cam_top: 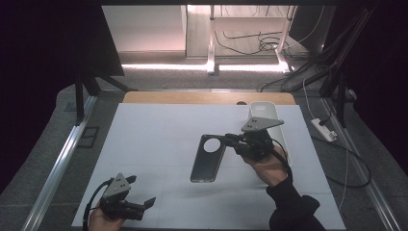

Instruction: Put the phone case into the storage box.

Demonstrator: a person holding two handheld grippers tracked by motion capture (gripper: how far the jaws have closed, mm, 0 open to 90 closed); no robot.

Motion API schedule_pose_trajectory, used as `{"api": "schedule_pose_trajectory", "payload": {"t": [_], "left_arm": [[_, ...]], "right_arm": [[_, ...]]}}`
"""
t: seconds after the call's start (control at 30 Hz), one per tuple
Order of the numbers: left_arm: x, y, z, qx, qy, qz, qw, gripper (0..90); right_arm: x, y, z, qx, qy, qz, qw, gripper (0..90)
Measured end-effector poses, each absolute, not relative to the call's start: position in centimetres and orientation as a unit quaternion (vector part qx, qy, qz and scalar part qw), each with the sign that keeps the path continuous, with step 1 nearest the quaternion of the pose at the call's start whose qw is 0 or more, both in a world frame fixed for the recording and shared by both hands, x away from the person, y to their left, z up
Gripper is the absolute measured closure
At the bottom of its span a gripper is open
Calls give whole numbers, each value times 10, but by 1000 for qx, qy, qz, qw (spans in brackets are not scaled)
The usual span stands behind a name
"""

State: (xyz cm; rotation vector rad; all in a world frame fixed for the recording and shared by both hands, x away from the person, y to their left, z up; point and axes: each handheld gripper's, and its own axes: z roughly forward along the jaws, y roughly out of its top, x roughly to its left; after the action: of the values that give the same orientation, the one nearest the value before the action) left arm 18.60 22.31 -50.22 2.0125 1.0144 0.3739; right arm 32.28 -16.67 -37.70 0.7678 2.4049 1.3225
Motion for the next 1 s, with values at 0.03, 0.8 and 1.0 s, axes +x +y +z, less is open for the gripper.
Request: {"api": "schedule_pose_trajectory", "payload": {"t": [0.03,0.8,1.0], "left_arm": [[184,225,-502,799,408,153,415,0],[168,243,-505,784,447,173,394,0],[168,244,-505,783,451,172,392,0]], "right_arm": [[325,-169,-376,269,834,459,148,784],[357,-211,-354,307,814,460,175,784],[366,-223,-348,319,809,459,183,784]]}}
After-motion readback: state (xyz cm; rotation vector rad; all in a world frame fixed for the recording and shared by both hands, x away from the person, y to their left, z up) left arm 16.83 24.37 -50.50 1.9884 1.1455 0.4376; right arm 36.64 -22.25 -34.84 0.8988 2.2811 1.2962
